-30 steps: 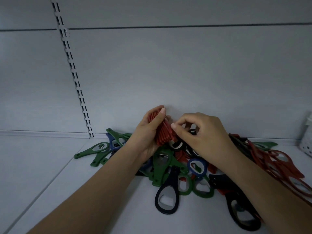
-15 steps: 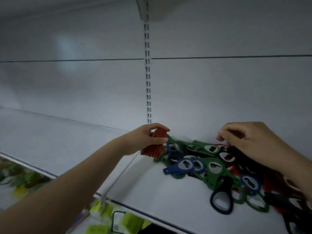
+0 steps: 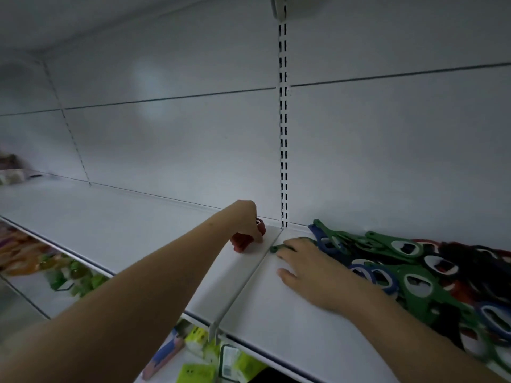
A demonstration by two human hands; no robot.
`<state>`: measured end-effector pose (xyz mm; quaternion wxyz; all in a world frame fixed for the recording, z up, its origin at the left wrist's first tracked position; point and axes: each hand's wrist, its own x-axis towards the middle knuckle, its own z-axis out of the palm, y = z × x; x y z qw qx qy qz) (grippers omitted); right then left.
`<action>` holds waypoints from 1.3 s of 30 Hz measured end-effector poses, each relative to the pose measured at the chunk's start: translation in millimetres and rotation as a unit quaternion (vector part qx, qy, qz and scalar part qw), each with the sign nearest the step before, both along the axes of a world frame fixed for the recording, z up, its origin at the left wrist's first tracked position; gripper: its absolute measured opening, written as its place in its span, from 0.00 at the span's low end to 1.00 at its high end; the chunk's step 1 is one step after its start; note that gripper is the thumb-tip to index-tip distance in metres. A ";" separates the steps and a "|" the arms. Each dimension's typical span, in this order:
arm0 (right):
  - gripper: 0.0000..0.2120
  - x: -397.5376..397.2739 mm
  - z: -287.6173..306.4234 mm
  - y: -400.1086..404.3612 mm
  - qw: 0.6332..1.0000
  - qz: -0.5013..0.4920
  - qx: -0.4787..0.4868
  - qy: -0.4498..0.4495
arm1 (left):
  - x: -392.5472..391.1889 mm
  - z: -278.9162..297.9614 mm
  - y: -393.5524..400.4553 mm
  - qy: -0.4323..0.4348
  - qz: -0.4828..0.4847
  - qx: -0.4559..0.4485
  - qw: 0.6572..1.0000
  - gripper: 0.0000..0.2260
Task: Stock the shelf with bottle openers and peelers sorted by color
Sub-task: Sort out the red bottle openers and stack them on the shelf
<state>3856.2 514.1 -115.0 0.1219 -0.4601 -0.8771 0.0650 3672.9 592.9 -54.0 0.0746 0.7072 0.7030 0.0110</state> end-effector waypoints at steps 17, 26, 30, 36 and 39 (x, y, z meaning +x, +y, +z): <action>0.18 1.0 3.3 4.7 0.997 -0.043 0.057 -0.029 | 23.0 -3.5 28.6 -0.026 0.061 -0.073 0.995 0.22; 0.14 6.1 9.1 4.4 0.992 -0.090 0.068 -0.047 | 32.9 1.7 21.7 -0.055 0.076 -0.071 0.993 0.26; 0.15 7.2 8.9 2.9 0.992 -0.085 0.073 -0.050 | 34.5 10.0 20.5 -0.108 0.097 -0.054 0.988 0.27; 0.15 7.4 7.2 3.6 0.992 -0.082 0.081 -0.043 | 34.9 12.8 18.1 -0.053 0.070 -0.005 0.996 0.30; 0.14 7.8 5.8 4.0 0.992 -0.081 0.085 -0.042 | 33.8 14.5 16.9 -0.051 0.066 -0.002 0.997 0.30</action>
